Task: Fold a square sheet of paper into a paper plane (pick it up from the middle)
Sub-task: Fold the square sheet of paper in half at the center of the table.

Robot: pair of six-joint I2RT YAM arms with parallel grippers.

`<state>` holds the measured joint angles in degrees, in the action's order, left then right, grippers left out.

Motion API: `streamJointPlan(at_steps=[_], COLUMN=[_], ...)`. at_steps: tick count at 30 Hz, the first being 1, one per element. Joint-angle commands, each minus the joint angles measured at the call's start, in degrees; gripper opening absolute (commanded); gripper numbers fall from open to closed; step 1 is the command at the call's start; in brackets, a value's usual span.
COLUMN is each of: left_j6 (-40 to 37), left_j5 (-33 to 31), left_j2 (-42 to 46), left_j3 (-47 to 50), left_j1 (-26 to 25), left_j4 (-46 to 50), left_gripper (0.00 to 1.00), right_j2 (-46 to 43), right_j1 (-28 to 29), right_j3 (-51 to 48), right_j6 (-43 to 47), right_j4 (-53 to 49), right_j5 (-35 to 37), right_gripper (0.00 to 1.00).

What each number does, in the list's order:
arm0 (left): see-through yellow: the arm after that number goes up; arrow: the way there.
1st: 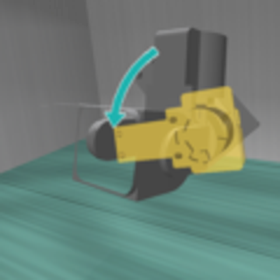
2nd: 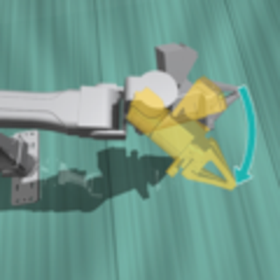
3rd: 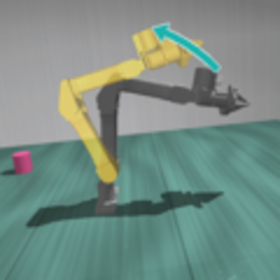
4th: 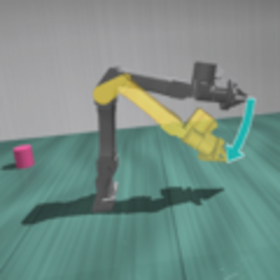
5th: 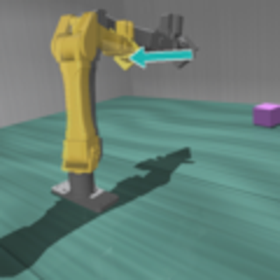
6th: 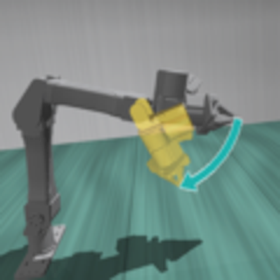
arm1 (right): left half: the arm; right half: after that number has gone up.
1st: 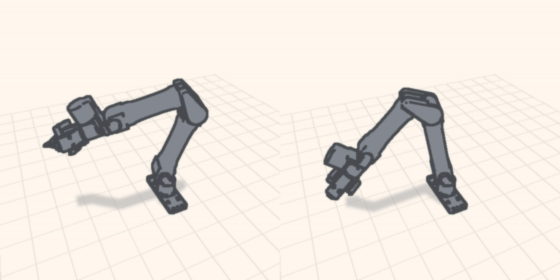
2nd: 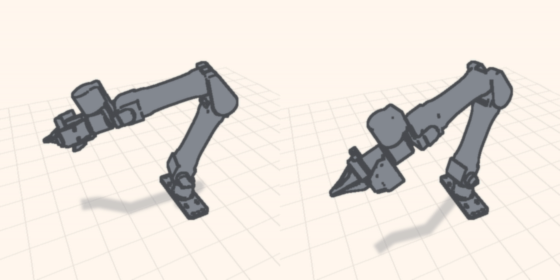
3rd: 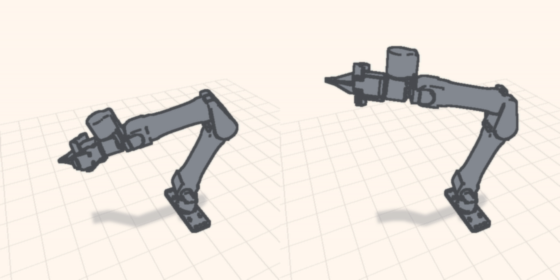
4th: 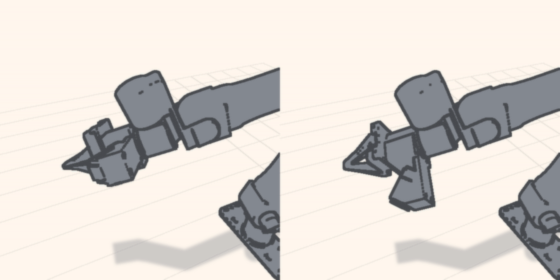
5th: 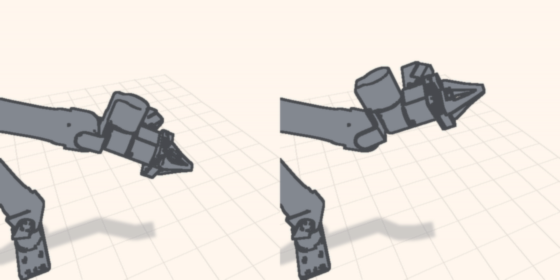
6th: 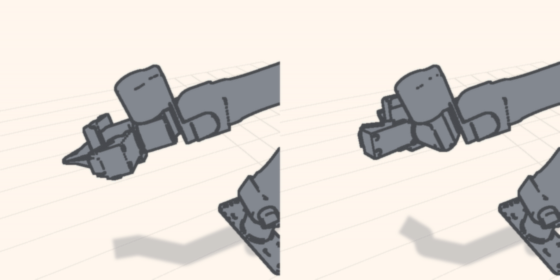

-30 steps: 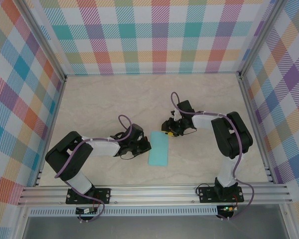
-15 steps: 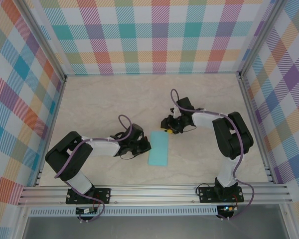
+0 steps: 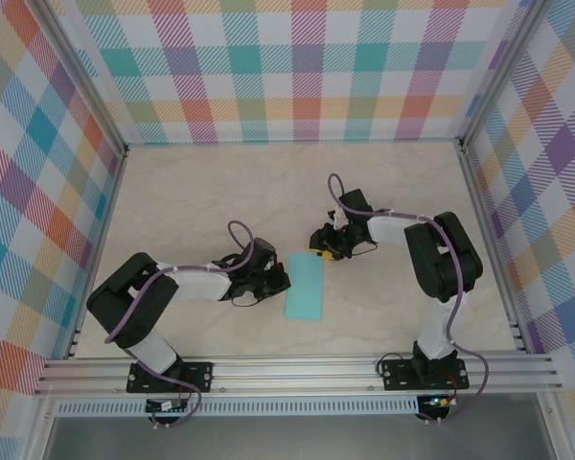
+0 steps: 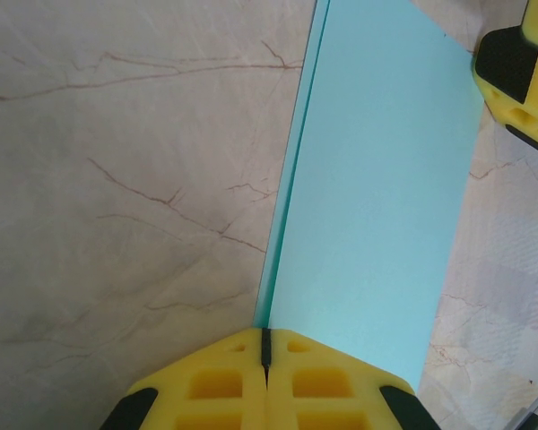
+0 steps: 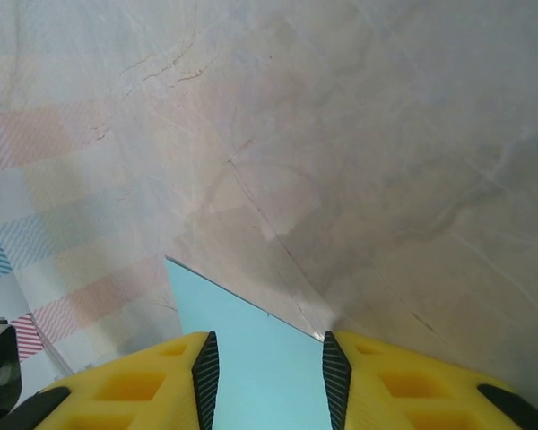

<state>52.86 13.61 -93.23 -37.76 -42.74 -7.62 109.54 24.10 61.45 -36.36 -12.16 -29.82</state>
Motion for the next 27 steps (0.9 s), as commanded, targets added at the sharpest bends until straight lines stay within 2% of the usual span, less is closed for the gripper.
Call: streamJointPlan(at_steps=[1,6,15,27], left_j6=[-1.27,-1.18,-1.09,-1.13], left_j5=[-3.24,-3.57,-3.71,-3.60], left_j2=[-0.81,-0.11,0.11,-0.05], left_j3=[1.99,2.32,2.29,2.24], left_j1=[-0.58,-0.52,-0.58,-0.54], left_j4=[9.62,10.07,10.32,10.27], left_gripper=[0.01,0.00,0.00,0.01], right_j2=[-1.98,0.81,3.43,-8.21], right_j1=[-0.26,-0.37,-0.37,0.19], right_j3=[2.05,3.64,-1.11,-2.69], right_j6=[1.10,1.67,-0.11,0.04], right_j4=[-3.36,-4.17,-0.68,-3.21], right_j5=[-0.02,-0.35,0.58,-0.82], right_gripper=[0.39,0.39,0.38,0.40])
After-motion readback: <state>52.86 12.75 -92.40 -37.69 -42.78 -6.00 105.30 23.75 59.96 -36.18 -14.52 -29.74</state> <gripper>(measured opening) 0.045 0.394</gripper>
